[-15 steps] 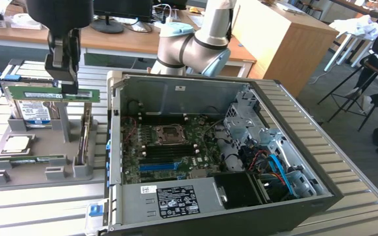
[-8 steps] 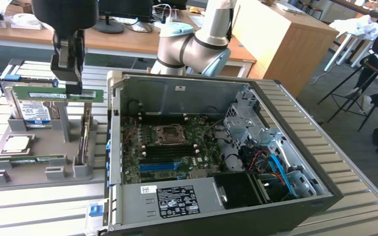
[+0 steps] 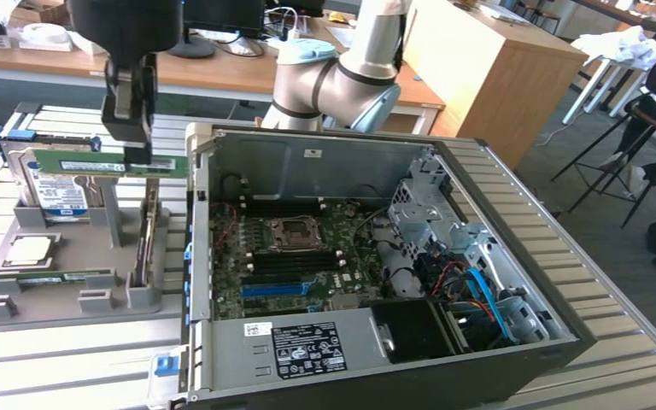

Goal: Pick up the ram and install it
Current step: 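Pick up the ram and move it above insertion slot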

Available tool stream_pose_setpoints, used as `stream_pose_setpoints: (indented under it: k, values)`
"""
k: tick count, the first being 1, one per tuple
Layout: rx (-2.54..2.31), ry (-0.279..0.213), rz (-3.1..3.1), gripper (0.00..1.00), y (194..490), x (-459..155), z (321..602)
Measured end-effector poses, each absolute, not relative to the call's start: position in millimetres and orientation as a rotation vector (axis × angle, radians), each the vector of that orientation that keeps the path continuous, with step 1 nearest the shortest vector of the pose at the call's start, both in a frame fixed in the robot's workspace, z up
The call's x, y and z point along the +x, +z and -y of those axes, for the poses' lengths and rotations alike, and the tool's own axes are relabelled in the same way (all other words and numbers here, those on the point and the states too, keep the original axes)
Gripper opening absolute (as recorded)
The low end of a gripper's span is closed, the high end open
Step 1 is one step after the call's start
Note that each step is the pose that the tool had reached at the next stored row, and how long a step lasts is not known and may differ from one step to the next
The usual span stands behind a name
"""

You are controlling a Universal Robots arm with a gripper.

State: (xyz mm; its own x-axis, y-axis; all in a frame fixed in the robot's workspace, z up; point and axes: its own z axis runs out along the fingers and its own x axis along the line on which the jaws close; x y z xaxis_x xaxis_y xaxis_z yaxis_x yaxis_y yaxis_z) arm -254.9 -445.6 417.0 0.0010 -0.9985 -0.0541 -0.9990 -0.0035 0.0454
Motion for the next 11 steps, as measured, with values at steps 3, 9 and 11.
stream_pose_setpoints:
  k: [3, 9, 11]
  values:
    - [-2.218, 0.110, -2.213, 0.12, 417, -250, 446]
    - [-2.218, 0.110, -2.213, 0.12, 417, -239, 446]
    - [-2.218, 0.110, -2.213, 0.12, 417, -235, 446]
